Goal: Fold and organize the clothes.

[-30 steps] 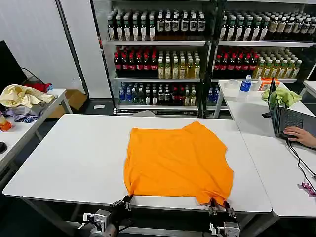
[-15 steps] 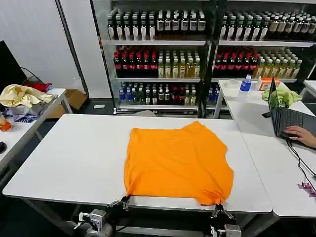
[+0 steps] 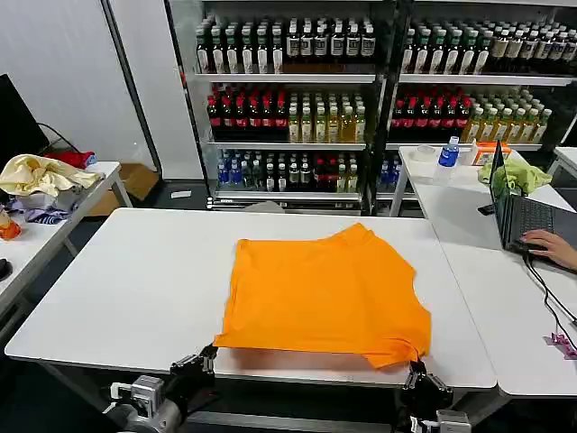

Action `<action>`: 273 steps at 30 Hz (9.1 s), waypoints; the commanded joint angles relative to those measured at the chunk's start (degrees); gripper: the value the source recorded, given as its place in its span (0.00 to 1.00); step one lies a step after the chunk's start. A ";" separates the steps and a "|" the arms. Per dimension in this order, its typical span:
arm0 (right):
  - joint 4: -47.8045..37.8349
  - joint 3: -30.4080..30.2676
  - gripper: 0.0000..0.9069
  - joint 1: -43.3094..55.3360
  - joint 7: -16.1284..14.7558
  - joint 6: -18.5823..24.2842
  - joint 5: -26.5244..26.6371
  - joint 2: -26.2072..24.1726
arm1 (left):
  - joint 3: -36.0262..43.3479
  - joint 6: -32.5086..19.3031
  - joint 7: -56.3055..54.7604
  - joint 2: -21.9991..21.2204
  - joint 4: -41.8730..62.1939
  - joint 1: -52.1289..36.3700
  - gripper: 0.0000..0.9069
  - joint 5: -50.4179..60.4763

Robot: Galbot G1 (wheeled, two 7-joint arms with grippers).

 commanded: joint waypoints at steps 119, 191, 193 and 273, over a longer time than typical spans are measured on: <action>-27.49 -1.57 0.00 22.90 -5.69 -2.73 4.62 -6.71 | 8.19 -0.65 1.26 -0.54 17.23 -12.38 0.07 1.09; -50.27 -16.27 1.00 59.84 -0.34 -6.97 10.67 -4.41 | 13.79 0.10 -5.73 6.38 32.75 -38.79 1.00 -10.13; -53.32 -16.77 1.00 61.88 -0.38 -6.91 10.64 -3.72 | 15.23 0.09 -5.83 5.77 35.70 -41.78 1.00 -10.17; -30.74 -13.64 0.00 52.39 3.42 -4.49 16.51 -4.81 | 17.92 -3.21 -1.03 5.43 27.86 -38.42 0.01 -6.80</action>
